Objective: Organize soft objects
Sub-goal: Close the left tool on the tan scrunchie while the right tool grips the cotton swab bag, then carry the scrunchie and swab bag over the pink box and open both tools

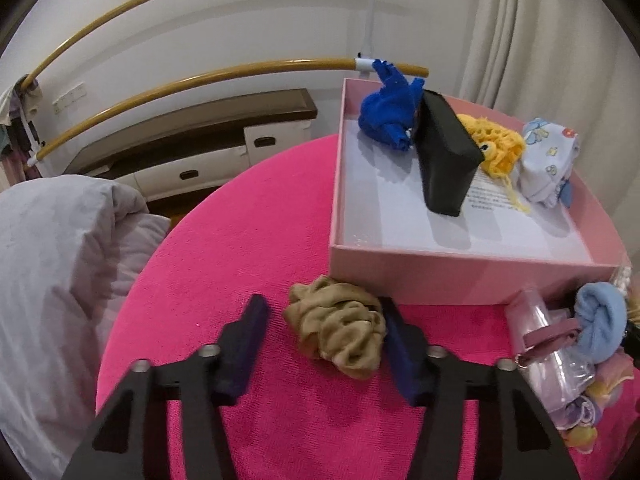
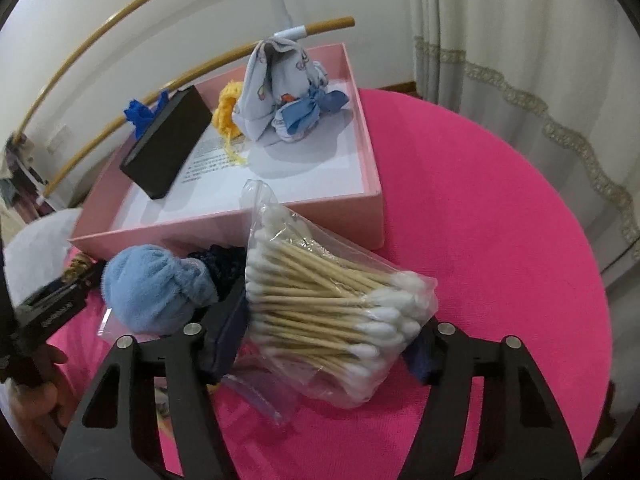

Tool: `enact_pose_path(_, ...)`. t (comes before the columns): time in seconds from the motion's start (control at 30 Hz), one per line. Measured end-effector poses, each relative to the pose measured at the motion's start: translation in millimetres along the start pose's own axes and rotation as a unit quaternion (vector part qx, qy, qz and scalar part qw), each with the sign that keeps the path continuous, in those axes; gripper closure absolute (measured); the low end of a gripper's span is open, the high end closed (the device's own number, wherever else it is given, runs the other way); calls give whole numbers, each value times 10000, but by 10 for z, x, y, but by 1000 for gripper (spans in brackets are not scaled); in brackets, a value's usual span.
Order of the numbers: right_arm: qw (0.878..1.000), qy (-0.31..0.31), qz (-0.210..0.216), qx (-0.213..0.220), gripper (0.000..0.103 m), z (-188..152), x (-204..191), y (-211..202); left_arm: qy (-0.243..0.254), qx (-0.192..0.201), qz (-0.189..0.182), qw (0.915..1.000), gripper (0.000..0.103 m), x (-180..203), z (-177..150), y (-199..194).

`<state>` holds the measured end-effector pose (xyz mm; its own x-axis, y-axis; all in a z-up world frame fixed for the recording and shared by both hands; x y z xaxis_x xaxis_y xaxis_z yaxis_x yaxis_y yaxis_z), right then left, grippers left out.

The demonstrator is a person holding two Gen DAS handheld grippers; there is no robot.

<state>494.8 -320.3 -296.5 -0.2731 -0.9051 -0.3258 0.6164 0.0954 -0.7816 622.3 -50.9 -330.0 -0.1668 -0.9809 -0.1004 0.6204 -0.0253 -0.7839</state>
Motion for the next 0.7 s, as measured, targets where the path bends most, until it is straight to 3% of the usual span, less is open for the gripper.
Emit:
enact_pose_path(0.03, 10000, -12, -10, 14, 43, -2, 10, -19, -8, 19, -17, 10000, 72, 3, -5, -8)
enact_pose_path(0.13, 9999, 44, -14, 109, 45, -19, 60, -121, -103, 34, -125, 9999, 79, -11, -51, -66)
enact_pose_path(0.4, 9989, -9, -74, 460, 45, -48, 92, -541, -38, 214, -107, 9997, 80, 55, -186, -450)
enact_pose_path(0.7, 9975, -208, 107, 670, 45, -192, -135, -960, 190, 487, -85, 9986, 80, 276, -368, -1130)
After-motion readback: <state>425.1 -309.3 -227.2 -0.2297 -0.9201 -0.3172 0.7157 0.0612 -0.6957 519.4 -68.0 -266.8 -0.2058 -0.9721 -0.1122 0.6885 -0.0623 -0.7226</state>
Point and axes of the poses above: each gripper's, at about its wrist camera, not at the fingertips, and y roughly the way its jaws point, x to its right, z to its top, the point moved 8 cm from there along y, roughly the way its jaws point, and after that the axes turned 12 degrees about y, right-handed, at the moved point
